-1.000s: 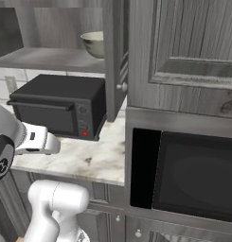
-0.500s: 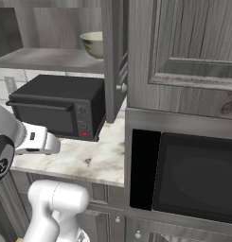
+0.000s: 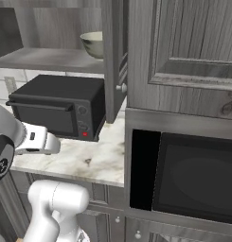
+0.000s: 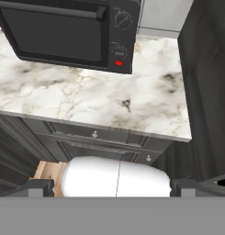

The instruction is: Move the bowls from the cabinet to the plates on the dining table.

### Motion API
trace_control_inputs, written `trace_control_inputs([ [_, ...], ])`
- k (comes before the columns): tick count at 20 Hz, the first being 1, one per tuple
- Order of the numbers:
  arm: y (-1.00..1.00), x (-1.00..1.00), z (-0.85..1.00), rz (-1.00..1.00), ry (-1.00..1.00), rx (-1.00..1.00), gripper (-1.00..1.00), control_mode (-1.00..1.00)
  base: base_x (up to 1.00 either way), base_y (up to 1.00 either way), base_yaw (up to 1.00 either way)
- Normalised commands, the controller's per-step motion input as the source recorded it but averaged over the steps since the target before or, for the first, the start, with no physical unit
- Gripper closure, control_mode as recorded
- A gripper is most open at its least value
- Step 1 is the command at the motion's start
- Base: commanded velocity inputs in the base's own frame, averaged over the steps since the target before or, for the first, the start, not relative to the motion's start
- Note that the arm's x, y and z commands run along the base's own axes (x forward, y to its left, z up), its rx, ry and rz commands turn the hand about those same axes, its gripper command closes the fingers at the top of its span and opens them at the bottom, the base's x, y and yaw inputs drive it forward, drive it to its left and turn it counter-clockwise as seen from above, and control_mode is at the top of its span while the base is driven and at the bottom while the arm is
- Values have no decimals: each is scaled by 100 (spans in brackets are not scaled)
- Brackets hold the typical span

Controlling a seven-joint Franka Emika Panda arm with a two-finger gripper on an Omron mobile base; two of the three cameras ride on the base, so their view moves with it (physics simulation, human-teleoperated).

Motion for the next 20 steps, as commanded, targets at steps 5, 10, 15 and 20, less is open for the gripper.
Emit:
trace_control_inputs([
  [5, 0, 0, 16, 1, 0, -1, -100, -100, 0, 0, 0],
  [10, 0, 0, 55, 0, 0, 0, -100, -100, 0, 0, 0],
  [15, 1, 3, 60, 0, 0, -3, -100, -100, 0, 0, 0],
  [20, 2, 10, 44, 0, 0, -4, -100, -100, 0, 0, 0],
])
